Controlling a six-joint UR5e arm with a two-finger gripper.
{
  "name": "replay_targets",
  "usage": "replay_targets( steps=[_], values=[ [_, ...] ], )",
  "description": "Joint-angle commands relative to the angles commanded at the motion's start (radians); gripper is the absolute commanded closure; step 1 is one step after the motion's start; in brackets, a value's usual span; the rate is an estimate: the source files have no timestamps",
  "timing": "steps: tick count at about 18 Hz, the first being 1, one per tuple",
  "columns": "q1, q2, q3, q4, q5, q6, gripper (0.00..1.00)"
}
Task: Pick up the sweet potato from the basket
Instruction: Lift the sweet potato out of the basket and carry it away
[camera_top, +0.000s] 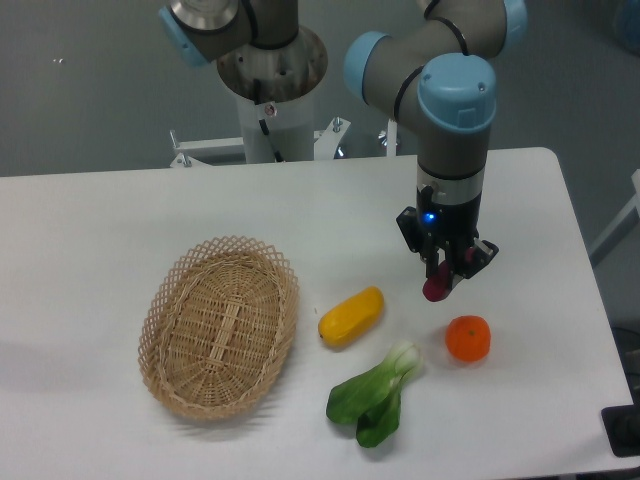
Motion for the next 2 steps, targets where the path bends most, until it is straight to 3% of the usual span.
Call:
replay_targets(
  steps=[2],
  values=[
    [0.002,0.000,0.002,0.000,0.000,0.000,0.84]
  ],
)
